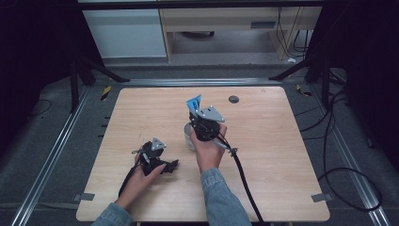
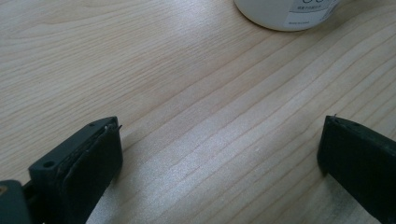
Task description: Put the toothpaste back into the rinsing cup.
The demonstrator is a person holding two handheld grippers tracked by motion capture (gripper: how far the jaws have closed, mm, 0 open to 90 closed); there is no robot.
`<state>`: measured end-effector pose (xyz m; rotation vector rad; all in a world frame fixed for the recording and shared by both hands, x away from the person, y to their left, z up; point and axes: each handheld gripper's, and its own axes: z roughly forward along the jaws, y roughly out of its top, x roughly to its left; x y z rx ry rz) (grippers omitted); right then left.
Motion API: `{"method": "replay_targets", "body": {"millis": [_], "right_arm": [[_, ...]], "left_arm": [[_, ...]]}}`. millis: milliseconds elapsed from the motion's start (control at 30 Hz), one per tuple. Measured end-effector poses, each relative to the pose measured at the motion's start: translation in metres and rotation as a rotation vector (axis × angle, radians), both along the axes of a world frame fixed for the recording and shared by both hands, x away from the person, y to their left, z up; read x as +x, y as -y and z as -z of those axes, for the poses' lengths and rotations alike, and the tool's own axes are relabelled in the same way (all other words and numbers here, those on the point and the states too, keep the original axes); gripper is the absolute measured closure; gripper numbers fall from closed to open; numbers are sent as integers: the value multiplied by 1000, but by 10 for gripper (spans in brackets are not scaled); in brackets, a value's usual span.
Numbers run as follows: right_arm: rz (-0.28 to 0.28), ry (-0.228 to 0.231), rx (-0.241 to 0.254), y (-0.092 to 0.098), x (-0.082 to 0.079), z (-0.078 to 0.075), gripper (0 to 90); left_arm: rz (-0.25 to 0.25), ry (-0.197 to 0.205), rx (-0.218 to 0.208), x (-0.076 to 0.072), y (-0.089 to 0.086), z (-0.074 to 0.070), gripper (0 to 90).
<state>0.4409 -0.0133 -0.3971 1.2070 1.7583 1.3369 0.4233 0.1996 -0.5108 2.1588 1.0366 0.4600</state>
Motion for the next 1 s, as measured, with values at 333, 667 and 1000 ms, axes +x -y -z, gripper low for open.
{"method": "replay_targets", "body": {"millis": [333, 667, 1000], "right_arm": [[-1, -27, 23, 1, 2, 7, 729], [-7, -38, 31, 1, 3, 8, 728], [-12, -62, 53, 1, 6, 11, 727]], "left_arm": [[0, 0, 0, 0, 0, 0, 0], [0, 0, 0, 0, 0, 0, 0], [0, -2, 0, 0, 0, 0, 0]]}}
